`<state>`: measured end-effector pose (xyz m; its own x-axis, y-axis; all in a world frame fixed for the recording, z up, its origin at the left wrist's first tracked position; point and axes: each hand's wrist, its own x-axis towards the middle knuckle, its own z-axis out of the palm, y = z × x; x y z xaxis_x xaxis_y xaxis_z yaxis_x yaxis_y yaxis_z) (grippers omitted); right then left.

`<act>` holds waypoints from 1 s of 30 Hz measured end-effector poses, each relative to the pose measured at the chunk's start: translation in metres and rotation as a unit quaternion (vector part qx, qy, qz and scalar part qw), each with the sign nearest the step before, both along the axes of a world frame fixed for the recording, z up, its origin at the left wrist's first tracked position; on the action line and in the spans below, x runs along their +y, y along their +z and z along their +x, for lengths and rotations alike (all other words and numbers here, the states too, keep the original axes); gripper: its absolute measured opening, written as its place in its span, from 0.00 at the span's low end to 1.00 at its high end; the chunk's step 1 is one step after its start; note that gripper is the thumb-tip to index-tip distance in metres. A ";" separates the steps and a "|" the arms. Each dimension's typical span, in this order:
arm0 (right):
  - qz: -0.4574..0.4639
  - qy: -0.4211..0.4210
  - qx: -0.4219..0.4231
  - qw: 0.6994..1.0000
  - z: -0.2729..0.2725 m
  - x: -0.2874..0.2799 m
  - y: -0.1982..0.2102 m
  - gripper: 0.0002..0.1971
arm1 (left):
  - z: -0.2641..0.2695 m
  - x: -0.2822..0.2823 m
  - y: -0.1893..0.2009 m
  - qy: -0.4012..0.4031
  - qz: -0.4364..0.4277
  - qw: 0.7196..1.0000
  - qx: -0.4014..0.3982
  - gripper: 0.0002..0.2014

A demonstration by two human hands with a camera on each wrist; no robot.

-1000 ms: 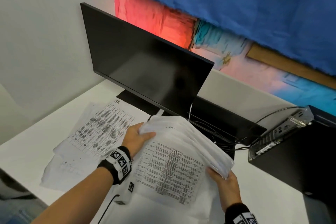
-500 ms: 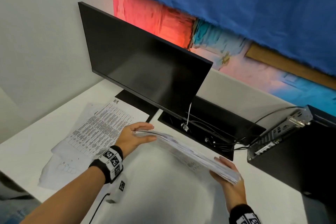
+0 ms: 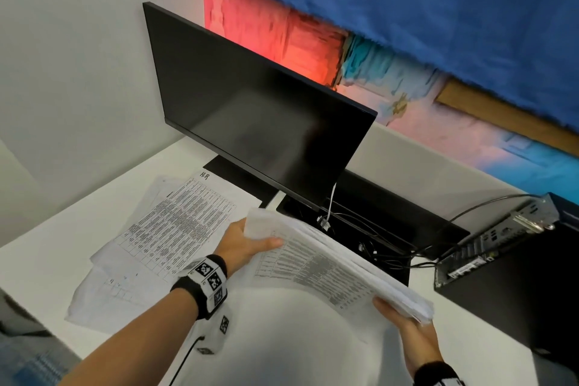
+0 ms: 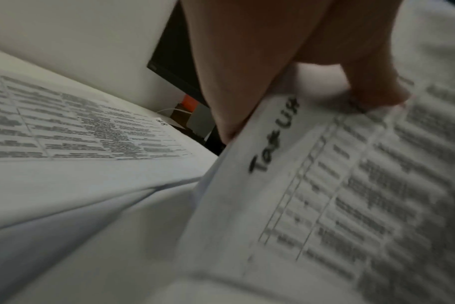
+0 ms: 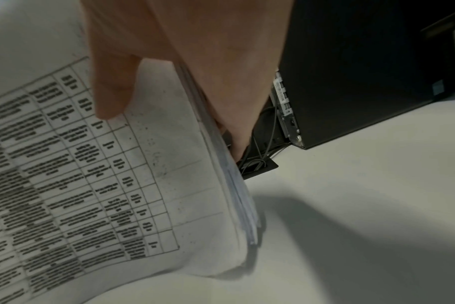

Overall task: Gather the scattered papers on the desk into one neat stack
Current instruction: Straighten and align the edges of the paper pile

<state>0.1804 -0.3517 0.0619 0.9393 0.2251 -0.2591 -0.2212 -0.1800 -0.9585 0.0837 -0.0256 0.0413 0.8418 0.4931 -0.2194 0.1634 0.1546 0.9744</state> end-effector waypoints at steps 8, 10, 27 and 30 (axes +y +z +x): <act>-0.102 -0.029 -0.118 0.987 0.010 0.012 0.040 0.55 | -0.002 -0.001 0.016 -0.020 0.087 0.996 0.000 0.10; -0.191 0.023 -0.213 0.958 0.007 0.030 0.061 0.57 | -0.005 0.003 0.035 -0.048 0.143 0.988 -0.021 0.08; -0.047 0.118 -0.177 0.976 -0.060 0.192 0.112 0.06 | -0.100 0.211 -0.008 0.175 0.243 0.892 0.340 0.35; 0.018 0.076 0.012 0.997 -0.073 0.227 0.083 0.10 | -0.120 0.230 -0.047 0.110 0.261 0.864 0.417 0.38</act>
